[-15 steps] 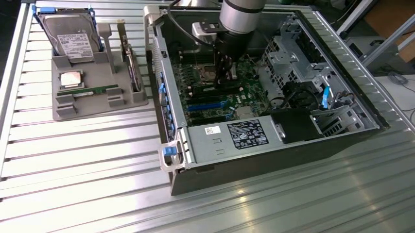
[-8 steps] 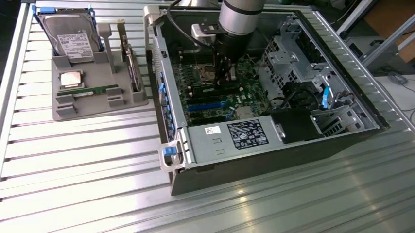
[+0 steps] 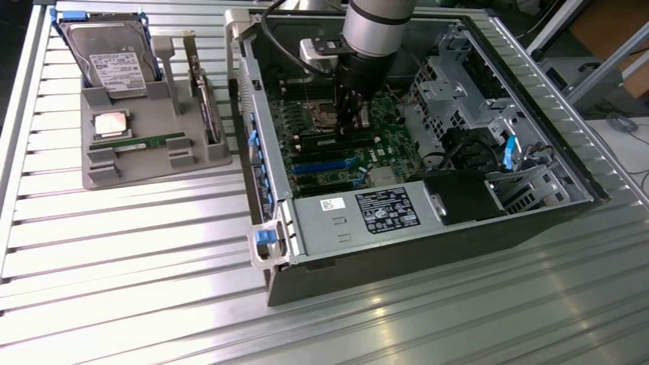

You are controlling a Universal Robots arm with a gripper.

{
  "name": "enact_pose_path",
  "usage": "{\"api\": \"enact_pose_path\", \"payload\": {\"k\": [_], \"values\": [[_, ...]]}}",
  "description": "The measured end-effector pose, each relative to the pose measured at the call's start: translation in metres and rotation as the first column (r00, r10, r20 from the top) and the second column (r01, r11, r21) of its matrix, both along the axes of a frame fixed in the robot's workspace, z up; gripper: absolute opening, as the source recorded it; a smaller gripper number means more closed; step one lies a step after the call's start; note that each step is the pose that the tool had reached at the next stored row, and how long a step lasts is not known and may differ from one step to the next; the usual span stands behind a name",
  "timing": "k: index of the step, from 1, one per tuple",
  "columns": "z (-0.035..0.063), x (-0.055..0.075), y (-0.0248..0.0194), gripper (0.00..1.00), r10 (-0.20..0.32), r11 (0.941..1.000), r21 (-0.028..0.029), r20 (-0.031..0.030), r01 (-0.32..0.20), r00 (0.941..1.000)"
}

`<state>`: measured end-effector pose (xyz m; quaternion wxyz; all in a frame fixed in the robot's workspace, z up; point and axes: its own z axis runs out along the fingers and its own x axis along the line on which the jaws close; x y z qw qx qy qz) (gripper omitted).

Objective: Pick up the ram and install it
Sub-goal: 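Insert the ram into the slot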

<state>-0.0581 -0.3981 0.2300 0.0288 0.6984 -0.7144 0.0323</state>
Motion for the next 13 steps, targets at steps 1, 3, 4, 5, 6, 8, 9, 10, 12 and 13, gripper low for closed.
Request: {"api": "enact_pose_path", "payload": {"k": [1, 3, 4, 5, 6, 8, 9, 10, 12, 13], "values": [[0.0000, 0.0000, 0.0000, 0.14, 0.000, 1.0000, 0.0003, 0.0000, 0.000, 1.0000], [0.0000, 0.0000, -0.0002, 0.14, 0.000, 1.0000, 0.0009, 0.0001, 0.000, 1.0000], [0.0000, 0.0001, -0.0012, 0.14, -0.001, 1.0000, 0.0009, 0.0000, 0.001, 1.0000], [-0.0001, 0.0000, -0.0018, 0.14, -0.004, 1.0000, 0.0010, 0.0001, 0.004, 1.0000], [0.0000, 0.0000, -0.0018, 0.14, -0.004, 1.0000, 0.0009, 0.0000, 0.004, 1.0000], [-0.0004, 0.0000, -0.0019, 0.14, -0.004, 1.0000, 0.0009, 0.0001, 0.004, 1.0000], [-0.0010, 0.0000, -0.0019, 0.14, -0.004, 1.0000, 0.0009, 0.0001, 0.004, 1.0000], [-0.0021, 0.0000, -0.0019, 0.14, -0.004, 1.0000, 0.0009, 0.0000, 0.004, 1.0000], [-0.0036, 0.0001, -0.0019, 0.14, -0.004, 1.0000, 0.0008, 0.0000, 0.004, 1.0000], [-0.0035, 0.0001, -0.0019, 0.14, -0.004, 1.0000, 0.0007, -0.0001, 0.004, 1.0000]]}}
